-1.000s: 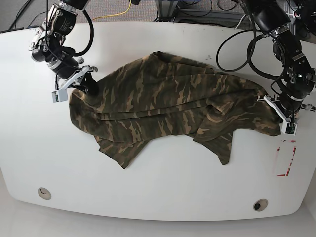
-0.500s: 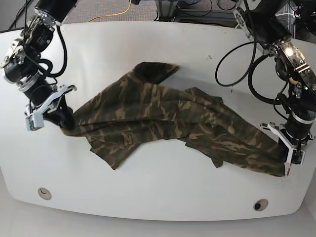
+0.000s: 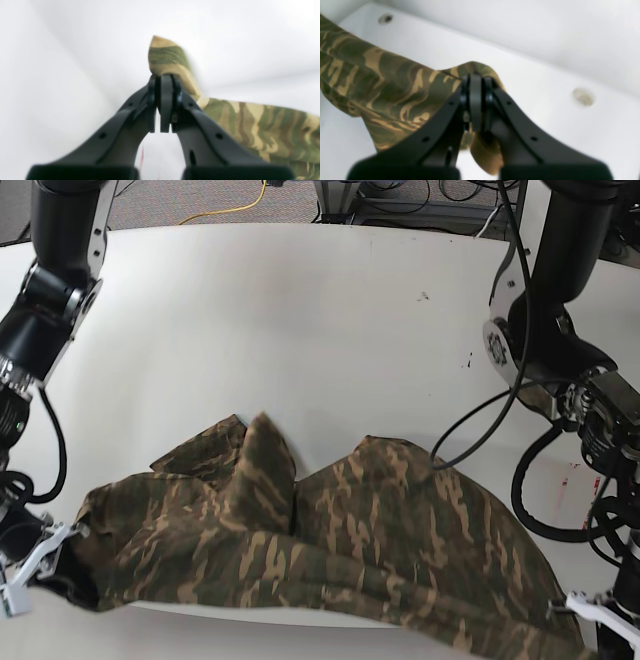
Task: Layout the t-shirt on the table in an organized manner, then fold the t-shirt properly
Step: 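Lift the shirt with both grippers and lay it flat on the table, then regrasp the shirt's collar-side corners with both grippers, then lift the shirt with both grippers and flip it over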
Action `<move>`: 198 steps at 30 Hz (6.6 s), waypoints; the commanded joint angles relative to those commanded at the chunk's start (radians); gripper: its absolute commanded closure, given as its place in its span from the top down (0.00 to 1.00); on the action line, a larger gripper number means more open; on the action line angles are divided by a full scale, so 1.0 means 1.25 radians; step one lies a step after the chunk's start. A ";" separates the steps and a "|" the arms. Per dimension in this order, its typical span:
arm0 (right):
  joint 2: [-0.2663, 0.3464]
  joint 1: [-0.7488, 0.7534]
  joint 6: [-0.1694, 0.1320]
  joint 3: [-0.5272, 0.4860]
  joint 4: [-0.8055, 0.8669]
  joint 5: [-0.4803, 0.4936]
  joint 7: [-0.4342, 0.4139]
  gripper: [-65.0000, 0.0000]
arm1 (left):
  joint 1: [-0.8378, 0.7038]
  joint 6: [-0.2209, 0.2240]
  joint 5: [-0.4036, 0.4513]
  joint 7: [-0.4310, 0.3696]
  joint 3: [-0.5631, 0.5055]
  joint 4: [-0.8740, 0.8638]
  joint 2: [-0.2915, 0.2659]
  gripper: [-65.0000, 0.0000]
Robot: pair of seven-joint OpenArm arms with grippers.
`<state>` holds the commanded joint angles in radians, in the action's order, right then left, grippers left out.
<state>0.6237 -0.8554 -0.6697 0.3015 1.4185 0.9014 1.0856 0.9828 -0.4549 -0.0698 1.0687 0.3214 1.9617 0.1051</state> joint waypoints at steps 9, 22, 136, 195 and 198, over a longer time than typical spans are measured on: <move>0.053 -0.190 -0.001 -0.095 -0.075 0.001 0.053 0.01 | 0.182 0.001 -0.001 0.034 -0.001 -0.086 0.005 0.00; 0.081 0.223 -0.023 0.059 -0.026 0.194 0.085 0.01 | -0.038 -0.001 -0.002 0.108 0.047 -0.036 0.018 0.00; -0.339 0.918 -0.023 0.322 0.436 0.176 0.199 0.01 | -0.821 -0.195 -0.004 0.103 0.171 0.036 0.034 0.00; -0.004 0.617 -0.023 0.252 0.011 0.345 0.230 0.02 | -0.373 -0.058 -0.004 0.130 -0.023 0.025 0.009 0.00; -0.027 0.655 -0.023 0.259 0.032 0.346 0.231 0.02 | -0.448 -0.058 -0.004 0.130 -0.023 0.027 0.009 0.00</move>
<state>0.5900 -0.0361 -0.6981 0.6252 1.4584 1.3341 1.3740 0.4227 -0.5271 -0.0744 1.2313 0.2923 1.9954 0.1158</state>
